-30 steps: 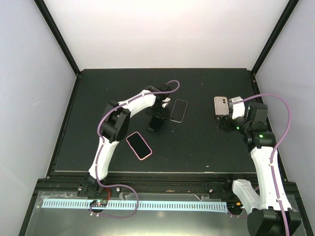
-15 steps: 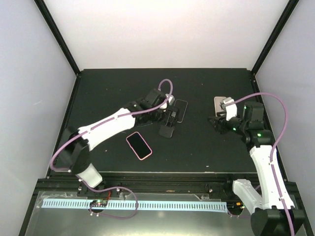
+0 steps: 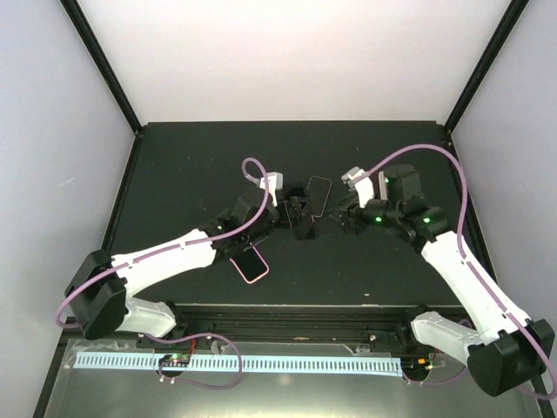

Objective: Take the phone out of the phone case
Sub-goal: Pick up the phone at the center of the board.

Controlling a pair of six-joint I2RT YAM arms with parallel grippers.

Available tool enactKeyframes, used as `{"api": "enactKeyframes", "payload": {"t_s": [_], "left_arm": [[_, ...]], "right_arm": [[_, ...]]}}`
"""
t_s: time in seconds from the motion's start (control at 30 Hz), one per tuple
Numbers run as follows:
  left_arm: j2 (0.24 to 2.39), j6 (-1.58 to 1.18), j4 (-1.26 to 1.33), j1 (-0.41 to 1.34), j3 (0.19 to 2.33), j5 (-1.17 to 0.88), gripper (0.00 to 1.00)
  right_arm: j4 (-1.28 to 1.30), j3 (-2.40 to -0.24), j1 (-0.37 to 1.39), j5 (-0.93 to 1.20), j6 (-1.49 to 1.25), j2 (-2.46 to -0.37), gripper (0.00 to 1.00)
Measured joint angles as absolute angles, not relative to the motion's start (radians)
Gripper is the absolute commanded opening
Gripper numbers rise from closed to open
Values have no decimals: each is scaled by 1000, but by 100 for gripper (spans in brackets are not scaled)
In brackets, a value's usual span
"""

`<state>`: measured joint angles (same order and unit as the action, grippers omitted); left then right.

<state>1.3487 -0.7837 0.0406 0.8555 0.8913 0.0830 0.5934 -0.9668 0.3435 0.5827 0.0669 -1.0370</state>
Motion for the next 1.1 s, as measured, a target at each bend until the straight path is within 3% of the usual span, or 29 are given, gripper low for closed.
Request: {"api": "enactKeyframes", "payload": {"t_s": [0.17,0.33,0.5,0.57,0.67,0.87,1.1], "left_arm": [[1311,-826,96,881,876,158,47],[1251,-846,139,893,871,216,47],[1234,-855,155,905,848,272,49],[1234,-857,154,908,841,290,60],[1231,-851,150,909,837,312,97],[1196,-735,173,894,831,272,99],[1010,-563,307,856,698,69,99]], "right_arm": [[572,-978,475,538,38,-1092,57],[566,-1018,535,488,27,-1160,47],[544,-1046,596,453,26,-1211,10],[542,-1055,614,451,14,-1232,2],[539,-1069,616,443,-3,-1256,1],[548,-1073,616,414,-15,-1240,1],[610,-1071,591,403,2,-1111,1]]}}
